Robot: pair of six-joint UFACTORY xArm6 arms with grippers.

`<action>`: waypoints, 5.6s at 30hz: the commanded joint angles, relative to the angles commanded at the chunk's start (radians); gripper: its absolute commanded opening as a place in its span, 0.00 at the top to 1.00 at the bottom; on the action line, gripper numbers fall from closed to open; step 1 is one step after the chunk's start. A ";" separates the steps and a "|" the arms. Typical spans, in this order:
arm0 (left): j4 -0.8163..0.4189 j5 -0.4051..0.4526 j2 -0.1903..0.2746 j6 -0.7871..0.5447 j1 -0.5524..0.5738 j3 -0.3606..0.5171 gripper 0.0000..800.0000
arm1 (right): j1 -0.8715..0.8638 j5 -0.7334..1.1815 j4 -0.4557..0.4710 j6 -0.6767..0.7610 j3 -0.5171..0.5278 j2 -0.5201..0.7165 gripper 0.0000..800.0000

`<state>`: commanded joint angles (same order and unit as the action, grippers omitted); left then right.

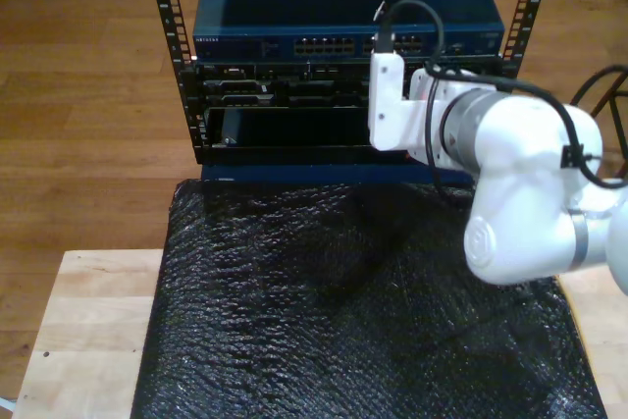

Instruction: Grab the cable and plug it in

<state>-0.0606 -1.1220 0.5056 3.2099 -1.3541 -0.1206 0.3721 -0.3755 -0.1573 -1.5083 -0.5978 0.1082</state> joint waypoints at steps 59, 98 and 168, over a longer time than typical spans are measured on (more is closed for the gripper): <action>0.000 0.000 0.000 0.000 0.000 0.000 0.00 | -0.064 -0.433 0.014 -0.064 -0.089 -0.210 1.00; 0.000 0.000 0.000 -0.002 0.000 0.000 0.00 | -0.012 -0.931 -0.149 -0.143 -0.290 -0.634 1.00; 0.000 0.000 0.000 0.000 0.000 0.000 0.00 | 0.021 -1.026 -0.256 -0.190 -0.595 -0.901 1.00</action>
<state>-0.0606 -1.1220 0.5056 3.2099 -1.3541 -0.1206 0.3936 -1.4020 -0.4135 -1.6985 -1.1932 -0.7925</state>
